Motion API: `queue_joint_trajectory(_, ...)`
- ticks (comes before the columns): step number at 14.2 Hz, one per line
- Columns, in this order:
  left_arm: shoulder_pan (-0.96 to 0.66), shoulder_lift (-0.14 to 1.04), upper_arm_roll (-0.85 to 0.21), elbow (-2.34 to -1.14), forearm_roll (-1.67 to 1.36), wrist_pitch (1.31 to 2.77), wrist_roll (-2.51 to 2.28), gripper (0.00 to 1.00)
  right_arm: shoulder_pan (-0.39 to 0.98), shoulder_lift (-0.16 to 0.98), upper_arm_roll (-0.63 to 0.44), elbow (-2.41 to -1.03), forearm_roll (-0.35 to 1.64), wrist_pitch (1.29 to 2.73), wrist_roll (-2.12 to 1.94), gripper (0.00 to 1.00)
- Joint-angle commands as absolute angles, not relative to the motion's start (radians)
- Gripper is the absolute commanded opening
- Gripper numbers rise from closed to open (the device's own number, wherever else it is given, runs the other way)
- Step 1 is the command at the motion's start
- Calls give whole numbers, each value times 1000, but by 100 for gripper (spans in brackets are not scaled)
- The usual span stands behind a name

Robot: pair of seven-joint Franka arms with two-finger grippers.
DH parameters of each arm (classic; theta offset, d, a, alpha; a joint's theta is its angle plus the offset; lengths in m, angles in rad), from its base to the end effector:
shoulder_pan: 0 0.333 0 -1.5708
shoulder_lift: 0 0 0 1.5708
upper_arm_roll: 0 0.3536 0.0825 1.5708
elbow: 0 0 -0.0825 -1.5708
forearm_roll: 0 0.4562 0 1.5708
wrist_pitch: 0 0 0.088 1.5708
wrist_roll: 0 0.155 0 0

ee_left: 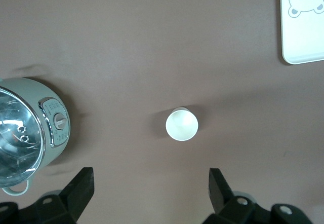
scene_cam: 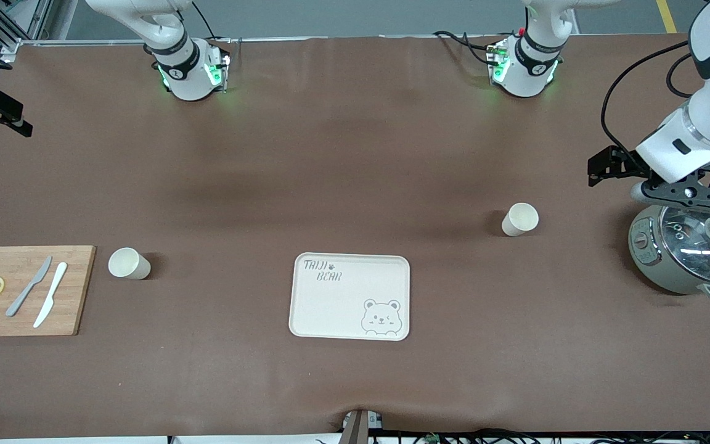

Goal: Place white IKEA cup upright on tray with both arms
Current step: 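Reach the left gripper down to the white cup beside the steel pot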

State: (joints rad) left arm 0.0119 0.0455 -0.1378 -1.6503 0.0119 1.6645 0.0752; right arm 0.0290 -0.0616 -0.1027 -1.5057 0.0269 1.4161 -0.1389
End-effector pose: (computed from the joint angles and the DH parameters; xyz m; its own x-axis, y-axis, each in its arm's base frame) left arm 0.6397 -0.0778 0.5501 0.9791 -0.2008 -0.0312 -0.2010 -0.9796 -0.0032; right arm 0.5850 -0.0407 0.6730 0.9973 0.0696 -0.0234 0.0687 -0.9970 -0.0366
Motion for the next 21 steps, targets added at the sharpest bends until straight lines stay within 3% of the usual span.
queue_joint_trajectory(1,15,57,-140,-1629,3,1664,58,100,41,-69,-107,-1514,23,1424,-117,100)
queue_joint_trajectory(8,11,55,-144,-1669,14,1672,69,100,40,-66,-107,-1513,25,1424,-117,100)
queue_joint_trajectory(15,17,-12,-143,-2081,8,2133,101,100,38,-66,-107,-1513,25,1422,-117,100)
queue_joint_trajectory(21,18,12,-143,-2261,6,2385,103,100,32,-58,-109,-1506,25,1416,-118,100)
